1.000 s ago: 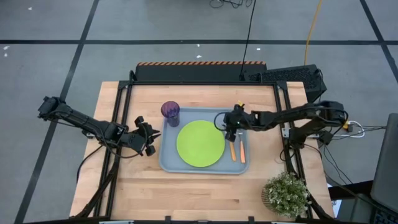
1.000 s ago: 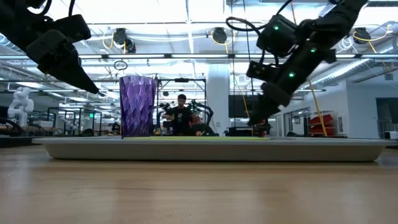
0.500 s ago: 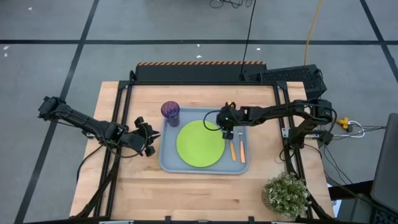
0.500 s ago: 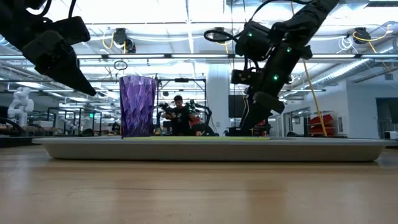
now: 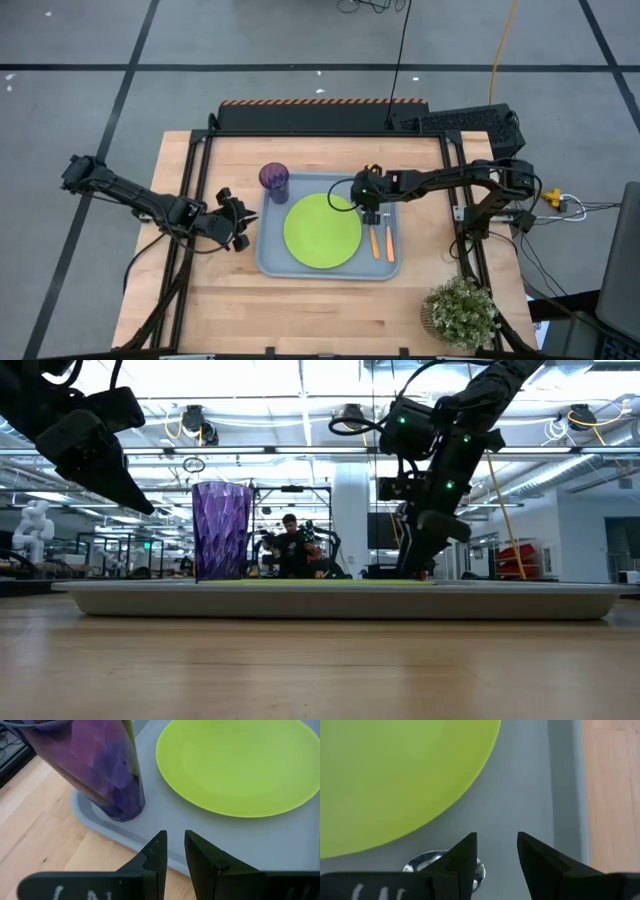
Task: Pick and place plate/cup/fork/spoon on tray
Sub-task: Adjust the yellow spoon on the gray serving tray
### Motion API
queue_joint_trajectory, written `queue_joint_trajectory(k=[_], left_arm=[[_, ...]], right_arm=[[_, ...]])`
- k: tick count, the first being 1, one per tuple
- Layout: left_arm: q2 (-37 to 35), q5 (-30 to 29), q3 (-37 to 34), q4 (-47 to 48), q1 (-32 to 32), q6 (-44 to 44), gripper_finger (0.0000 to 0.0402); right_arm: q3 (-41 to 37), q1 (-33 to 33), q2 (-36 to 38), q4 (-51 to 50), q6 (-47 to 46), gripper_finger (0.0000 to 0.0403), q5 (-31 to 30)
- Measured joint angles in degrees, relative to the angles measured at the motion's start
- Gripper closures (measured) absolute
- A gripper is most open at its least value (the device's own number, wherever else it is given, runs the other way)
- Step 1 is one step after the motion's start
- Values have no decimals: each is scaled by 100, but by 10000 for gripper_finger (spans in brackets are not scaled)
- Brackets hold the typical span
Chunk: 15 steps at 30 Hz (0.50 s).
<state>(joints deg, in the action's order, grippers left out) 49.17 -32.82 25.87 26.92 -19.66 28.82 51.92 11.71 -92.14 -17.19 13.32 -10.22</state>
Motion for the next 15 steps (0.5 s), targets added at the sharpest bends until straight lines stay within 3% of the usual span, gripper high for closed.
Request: queue_joint_trajectory(k=[15], left_arm=[[0, -2, 0, 64, -2, 22, 330]], right_arm=[[-2, 253, 4, -351, 129, 268, -4]])
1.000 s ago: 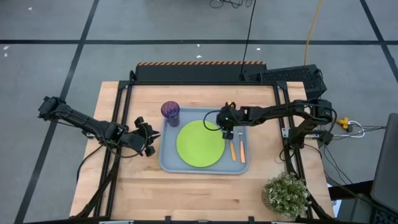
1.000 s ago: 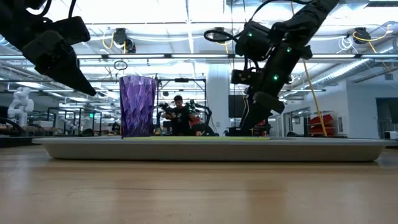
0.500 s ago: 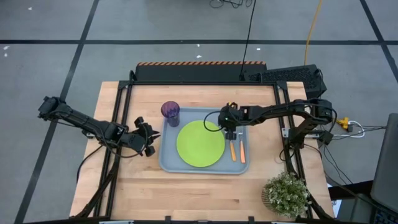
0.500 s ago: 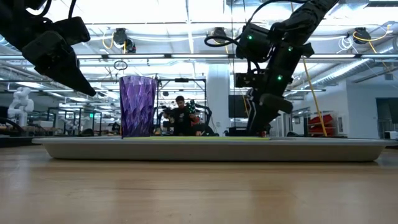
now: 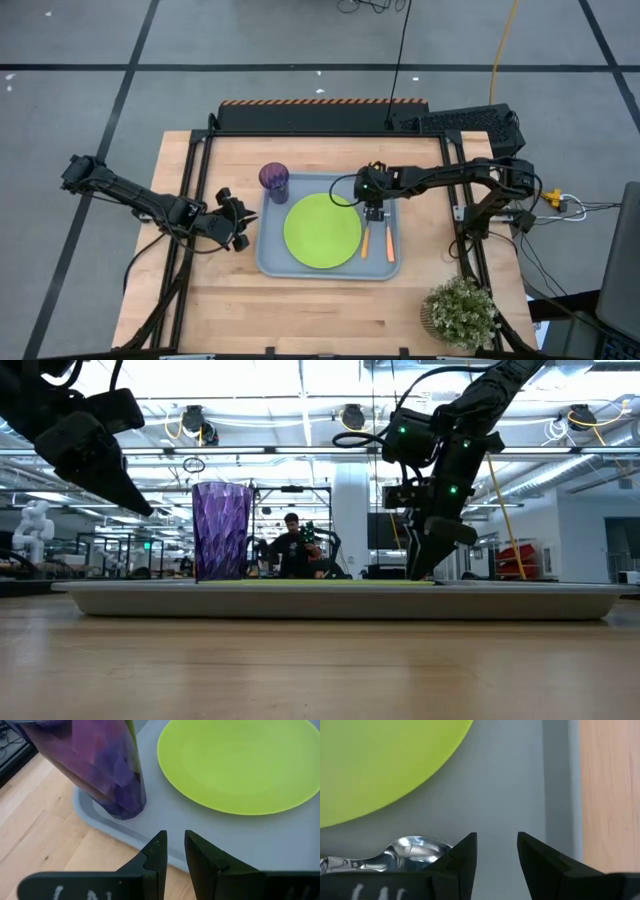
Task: Pick and place plate/cup/fork/spoon on tray
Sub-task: Adjust the yellow spoon on the gray serving tray
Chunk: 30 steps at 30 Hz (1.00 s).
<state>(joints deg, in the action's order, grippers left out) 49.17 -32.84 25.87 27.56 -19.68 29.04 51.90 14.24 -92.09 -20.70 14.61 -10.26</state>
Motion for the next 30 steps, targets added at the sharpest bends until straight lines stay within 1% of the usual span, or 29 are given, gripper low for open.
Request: queue_joint_trajectory(k=[10, 17, 21, 24, 28, 30], left_arm=[[0, 0, 0, 19, 0, 0, 330], [1, -2, 0, 117, 0, 97, 330], [2, -2, 0, 128, 2, 105, 330], [2, -4, 0, 121, 4, 105, 330], [2, -4, 0, 100, 3, 100, 330], [0, 4, 0, 96, 0, 112, 330]], right_arm=[[0, 7, 2, 173, -15, 268, -11], [0, -138, 17, -399, -574, 268, 2], [-2, -387, 246, -496, -915, 268, 5], [-2, -525, 504, -488, -962, 268, -56], [-2, -632, 893, -547, -1063, 268, -461], [-2, -667, 1109, -624, -1211, 268, -470]])
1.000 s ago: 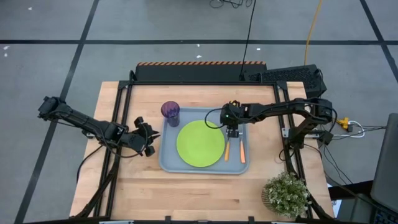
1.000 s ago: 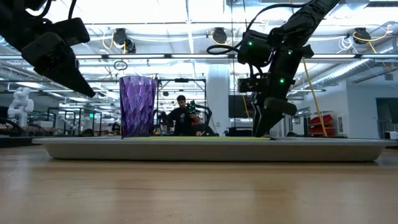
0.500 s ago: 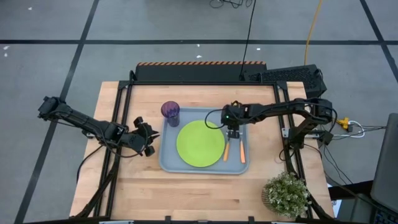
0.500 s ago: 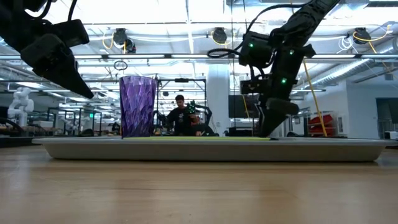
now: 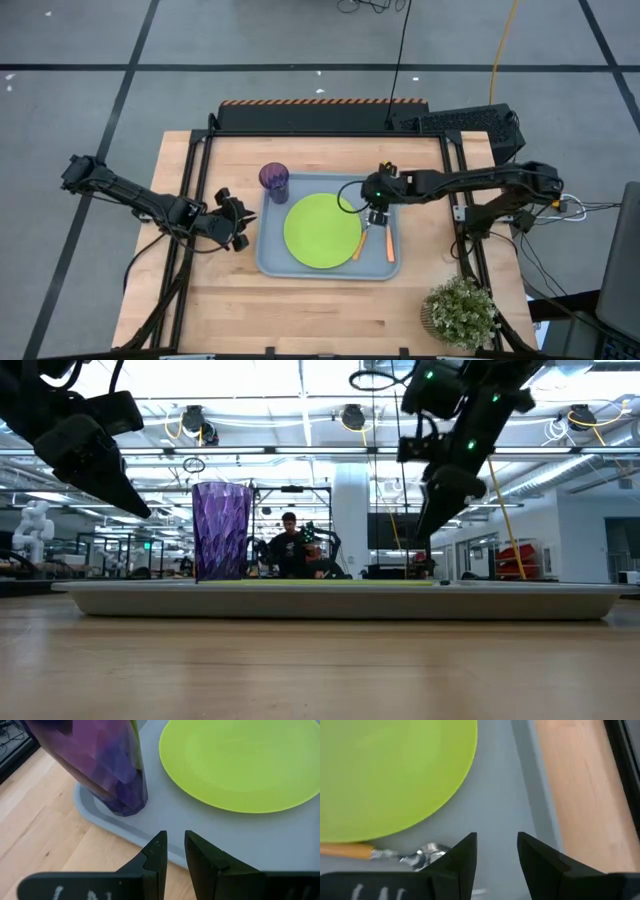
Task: Pick and place plate/cup/fork/spoon on tray
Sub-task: Adjust the yellow spoon on the gray serving tray
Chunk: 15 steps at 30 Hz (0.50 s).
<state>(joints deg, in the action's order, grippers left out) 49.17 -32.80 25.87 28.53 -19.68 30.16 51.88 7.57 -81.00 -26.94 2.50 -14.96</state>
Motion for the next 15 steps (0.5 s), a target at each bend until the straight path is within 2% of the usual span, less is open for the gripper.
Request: queue_joint_trajectory(k=[3, 8, 15], left_arm=[[2, 22, 0, -1, 0, 3, 330], [0, 24, 0, -1, -2, 15, 330], [0, 29, 0, -18, -5, 36, 330]], right_arm=[[1, -84, 227, -349, -297, 268, 166], [-56, -424, 222, -540, -661, 268, 1015], [-116, -1166, -297, -55, -827, 268, 1196]])
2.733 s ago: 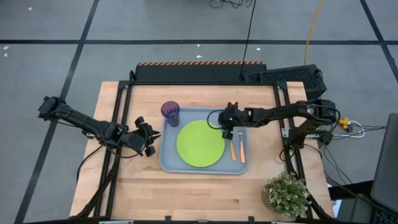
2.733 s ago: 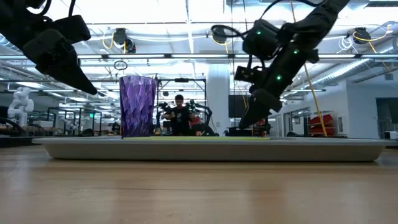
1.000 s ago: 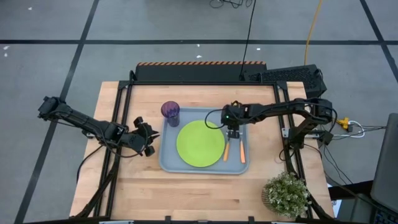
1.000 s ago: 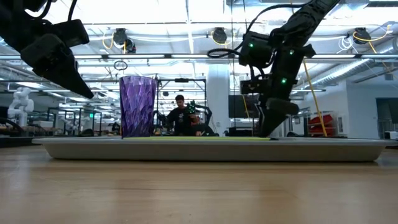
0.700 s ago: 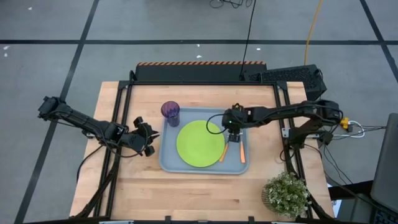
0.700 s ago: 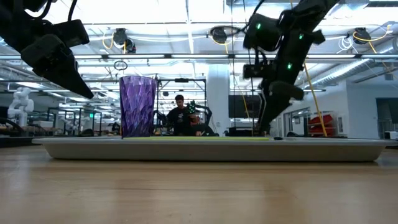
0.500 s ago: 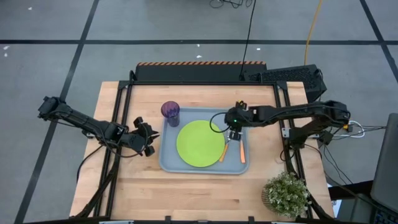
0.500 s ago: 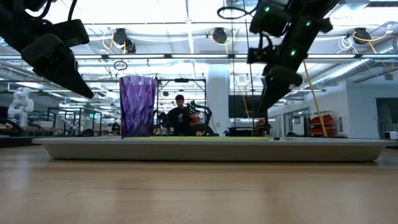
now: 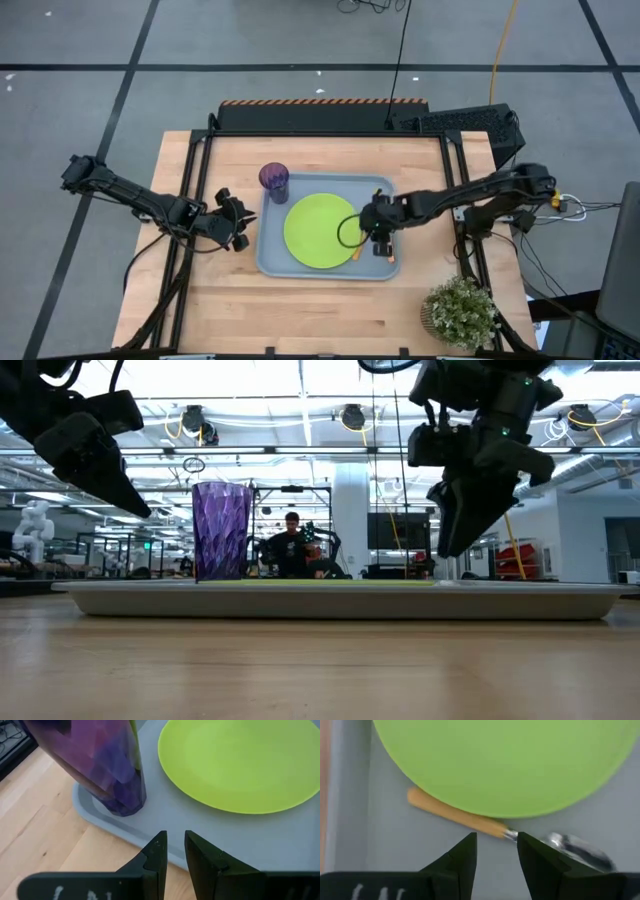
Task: Pick and place plate/cup/fork/spoon on tray
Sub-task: Adjust the yellow spoon on the gray serving tray
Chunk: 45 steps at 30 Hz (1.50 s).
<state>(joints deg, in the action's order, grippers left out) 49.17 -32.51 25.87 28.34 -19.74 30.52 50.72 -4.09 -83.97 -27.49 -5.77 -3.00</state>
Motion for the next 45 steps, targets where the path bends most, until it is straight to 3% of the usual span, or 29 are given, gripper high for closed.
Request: queue_joint_trajectory(k=[11, 28, 45], left_arm=[[0, 4, 0, -7, 1, 18, 330], [2, 6, 0, -13, 5, 62, 330], [1, 6, 0, -34, 3, 111, 330]], right_arm=[[0, -286, -499, 429, -336, 268, -117], [-55, -854, -882, 1381, -1176, 268, 773], [-55, -991, -1155, 2308, -1062, 268, 746]])
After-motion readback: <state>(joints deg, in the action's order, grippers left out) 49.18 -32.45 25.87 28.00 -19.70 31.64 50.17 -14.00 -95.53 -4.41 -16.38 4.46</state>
